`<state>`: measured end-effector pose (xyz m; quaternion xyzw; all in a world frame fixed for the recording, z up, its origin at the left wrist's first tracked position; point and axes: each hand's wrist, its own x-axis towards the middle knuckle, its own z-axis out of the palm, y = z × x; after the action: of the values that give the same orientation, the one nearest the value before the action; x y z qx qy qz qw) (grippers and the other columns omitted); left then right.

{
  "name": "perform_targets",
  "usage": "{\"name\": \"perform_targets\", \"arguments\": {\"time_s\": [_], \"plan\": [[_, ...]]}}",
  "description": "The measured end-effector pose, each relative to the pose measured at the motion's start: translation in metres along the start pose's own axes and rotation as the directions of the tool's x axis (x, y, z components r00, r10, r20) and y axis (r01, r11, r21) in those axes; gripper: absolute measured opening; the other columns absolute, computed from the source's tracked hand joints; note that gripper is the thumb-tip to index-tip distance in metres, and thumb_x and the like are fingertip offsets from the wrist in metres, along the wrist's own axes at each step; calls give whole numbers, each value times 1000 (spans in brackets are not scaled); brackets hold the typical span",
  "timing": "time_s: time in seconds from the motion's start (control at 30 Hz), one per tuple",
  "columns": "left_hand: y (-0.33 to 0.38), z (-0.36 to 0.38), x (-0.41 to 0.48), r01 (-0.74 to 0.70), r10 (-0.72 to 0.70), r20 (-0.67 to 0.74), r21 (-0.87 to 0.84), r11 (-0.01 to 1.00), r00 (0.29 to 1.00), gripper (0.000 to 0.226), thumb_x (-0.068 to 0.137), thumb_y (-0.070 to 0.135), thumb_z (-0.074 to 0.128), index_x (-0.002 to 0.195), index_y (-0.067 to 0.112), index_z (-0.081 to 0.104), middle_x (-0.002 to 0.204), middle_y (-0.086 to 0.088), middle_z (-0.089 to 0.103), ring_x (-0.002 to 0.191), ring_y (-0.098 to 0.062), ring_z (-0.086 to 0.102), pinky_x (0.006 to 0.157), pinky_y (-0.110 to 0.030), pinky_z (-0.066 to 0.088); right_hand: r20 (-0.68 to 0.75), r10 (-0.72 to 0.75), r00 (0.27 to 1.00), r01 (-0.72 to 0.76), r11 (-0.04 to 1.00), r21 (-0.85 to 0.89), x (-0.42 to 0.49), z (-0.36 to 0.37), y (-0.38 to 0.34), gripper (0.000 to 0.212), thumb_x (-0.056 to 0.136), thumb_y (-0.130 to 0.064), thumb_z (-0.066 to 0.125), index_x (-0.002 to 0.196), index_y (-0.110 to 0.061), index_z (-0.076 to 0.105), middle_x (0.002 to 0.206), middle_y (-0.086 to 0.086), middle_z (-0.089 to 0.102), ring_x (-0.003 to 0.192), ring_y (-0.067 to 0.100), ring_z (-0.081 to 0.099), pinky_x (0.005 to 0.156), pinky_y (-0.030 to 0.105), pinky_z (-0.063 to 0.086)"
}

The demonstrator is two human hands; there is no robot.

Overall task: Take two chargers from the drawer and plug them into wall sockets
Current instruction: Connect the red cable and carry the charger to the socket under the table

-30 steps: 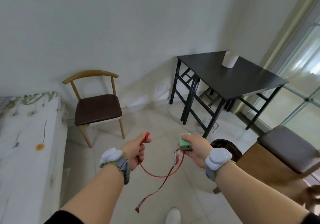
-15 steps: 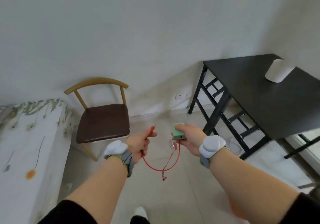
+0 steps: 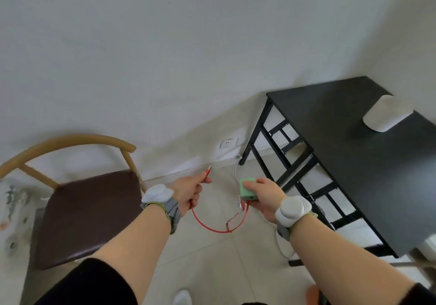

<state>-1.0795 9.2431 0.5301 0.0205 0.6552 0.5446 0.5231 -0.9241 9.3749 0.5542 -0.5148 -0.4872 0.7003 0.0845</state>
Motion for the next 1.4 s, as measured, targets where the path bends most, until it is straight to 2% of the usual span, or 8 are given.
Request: {"name": "perform_targets", "arguments": {"time_s": [0.23,0.4,0.53,0.73,0.83,0.97,1.23,1.4], "plan": [[41,11,94,-5,5,-102,-2,1000,995,34,86,49,51,83,18,66,41,11,35,34,-4,26,37,-17,22,67,42,997,-43,999,8,114,2,-42,40,84,-9,63,119,-2,46,113,21,53,94,33,59,73,37,56],[56,21,164,25,-24,-234,0,1000,972,37,88,50,48,81,18,65,41,11,31,34,-5,23,35,-18,20,176,85,981,-77,996,-55,210,10,-57,20,82,-10,65,97,-8,53,94,15,57,78,26,60,58,31,54],[38,26,233,76,-84,-256,-39,996,963,46,90,53,41,83,15,65,39,11,29,34,-6,21,36,-18,18,149,113,982,-90,984,-152,284,15,-38,30,78,-13,70,99,-13,48,88,10,56,87,32,62,79,47,56],[-4,18,351,84,-92,-275,-39,996,957,36,92,43,44,79,19,67,41,7,31,32,-6,22,35,-17,18,122,100,987,-78,981,-175,394,28,15,42,73,-19,73,108,-10,50,93,14,60,87,37,66,80,52,56],[-42,11,409,11,-32,-269,-79,997,963,31,89,42,52,79,18,68,39,10,35,34,-7,25,35,-18,20,114,101,988,-95,994,-62,455,35,54,41,76,-16,71,111,-9,50,97,16,61,78,31,67,66,39,57],[-104,-4,475,-6,-22,-273,-102,995,962,34,81,50,59,81,17,69,43,11,35,38,-8,27,38,-20,23,98,108,989,-112,993,38,530,36,110,44,80,-12,68,118,-6,46,114,22,57,93,34,64,64,31,53],[-191,-33,631,-131,132,-274,23,991,953,30,80,46,62,79,16,68,37,11,35,31,-7,27,34,-17,25,82,4,997,-10,997,82,687,44,229,30,83,-11,64,110,-4,51,98,19,61,72,26,64,60,32,51],[-146,-16,661,-282,290,-197,69,957,936,27,80,45,61,70,20,66,34,11,30,30,-8,22,36,-16,19,13,-43,999,39,971,236,725,51,252,26,85,-9,61,110,-2,53,90,13,62,70,20,61,57,26,51]]}}
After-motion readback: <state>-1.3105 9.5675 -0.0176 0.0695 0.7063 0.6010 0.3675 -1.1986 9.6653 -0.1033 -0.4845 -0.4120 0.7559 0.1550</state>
